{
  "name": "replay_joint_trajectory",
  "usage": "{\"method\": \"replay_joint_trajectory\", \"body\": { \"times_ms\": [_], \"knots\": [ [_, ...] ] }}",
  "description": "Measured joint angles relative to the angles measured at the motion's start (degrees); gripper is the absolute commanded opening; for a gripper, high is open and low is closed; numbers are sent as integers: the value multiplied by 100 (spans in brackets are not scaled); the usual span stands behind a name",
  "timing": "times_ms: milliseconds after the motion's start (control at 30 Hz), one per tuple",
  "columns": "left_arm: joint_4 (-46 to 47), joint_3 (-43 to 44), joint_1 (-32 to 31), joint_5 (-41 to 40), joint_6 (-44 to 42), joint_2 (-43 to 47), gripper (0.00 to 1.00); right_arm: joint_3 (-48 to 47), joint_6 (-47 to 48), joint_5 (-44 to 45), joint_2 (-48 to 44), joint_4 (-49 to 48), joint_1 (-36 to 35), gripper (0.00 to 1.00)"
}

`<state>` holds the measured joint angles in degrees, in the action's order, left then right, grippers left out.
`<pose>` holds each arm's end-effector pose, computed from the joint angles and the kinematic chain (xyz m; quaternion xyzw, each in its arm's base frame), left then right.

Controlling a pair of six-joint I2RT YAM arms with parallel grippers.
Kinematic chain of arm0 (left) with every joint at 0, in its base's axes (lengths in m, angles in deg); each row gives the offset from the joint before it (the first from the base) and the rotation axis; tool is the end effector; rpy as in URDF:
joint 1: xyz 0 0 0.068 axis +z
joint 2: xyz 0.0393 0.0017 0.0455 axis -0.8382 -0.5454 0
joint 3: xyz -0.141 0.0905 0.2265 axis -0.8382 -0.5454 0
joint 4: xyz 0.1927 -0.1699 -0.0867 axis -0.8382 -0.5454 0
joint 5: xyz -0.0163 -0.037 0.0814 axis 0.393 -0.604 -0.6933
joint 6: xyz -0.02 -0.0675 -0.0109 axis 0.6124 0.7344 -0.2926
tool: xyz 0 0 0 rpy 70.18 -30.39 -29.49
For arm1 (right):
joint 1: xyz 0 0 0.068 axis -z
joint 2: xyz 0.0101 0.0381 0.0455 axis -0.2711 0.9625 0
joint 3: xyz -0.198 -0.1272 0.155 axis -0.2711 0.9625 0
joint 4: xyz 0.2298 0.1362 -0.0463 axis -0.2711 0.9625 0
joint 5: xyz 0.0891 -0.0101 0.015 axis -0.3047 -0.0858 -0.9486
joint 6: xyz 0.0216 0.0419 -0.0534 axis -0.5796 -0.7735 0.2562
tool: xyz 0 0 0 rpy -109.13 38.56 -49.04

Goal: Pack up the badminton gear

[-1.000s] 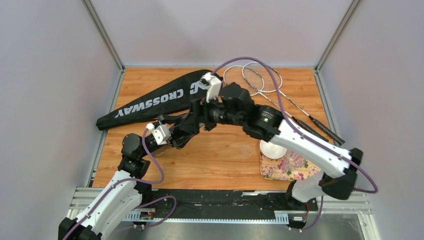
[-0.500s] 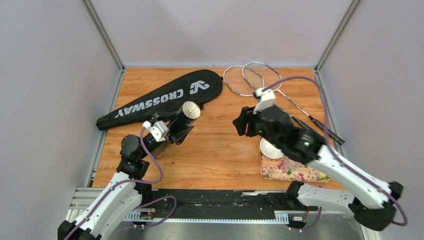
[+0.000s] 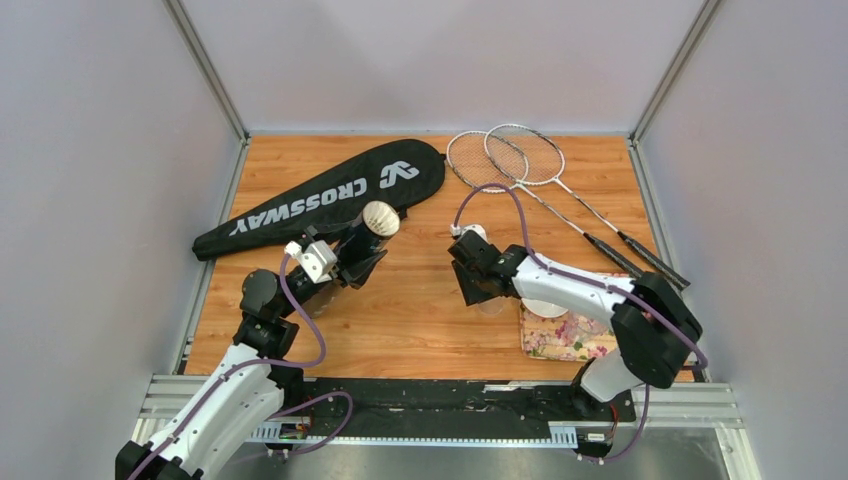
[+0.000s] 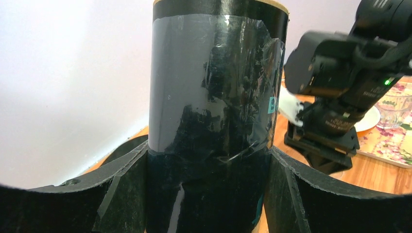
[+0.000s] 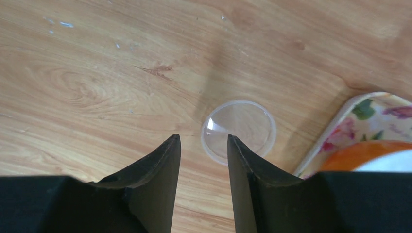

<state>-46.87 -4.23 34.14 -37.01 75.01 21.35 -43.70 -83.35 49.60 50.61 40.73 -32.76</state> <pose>0.1526 -0.0950 0.2941 0.3270 0.5196 -0.2787 0.7385 0.2096 0.2162 0.1891 -0.1952 0.9519 0.0248 0.2348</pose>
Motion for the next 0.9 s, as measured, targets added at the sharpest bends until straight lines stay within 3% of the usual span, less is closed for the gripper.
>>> {"method": "replay_joint_trajectory", "body": {
  "times_ms": [167,367,467,500,533,767,900],
  "knots": [
    [0,0,0,2,0,0,5,175,-2,-332,476,-225,98,40],
    [0,0,0,28,0,0,5,393,-7,-638,629,-520,212,30],
    [-2,0,0,39,2,0,5,426,-17,-669,629,-658,254,19],
    [0,0,0,44,2,0,5,435,-20,-660,629,-691,256,5],
    [0,0,0,44,2,0,5,448,-26,-616,625,-728,258,0],
    [24,0,0,70,2,-33,5,431,-44,-457,315,-619,232,0],
    [31,33,0,205,7,-118,5,-109,-155,-1307,-804,-284,374,0]
  ]
}}
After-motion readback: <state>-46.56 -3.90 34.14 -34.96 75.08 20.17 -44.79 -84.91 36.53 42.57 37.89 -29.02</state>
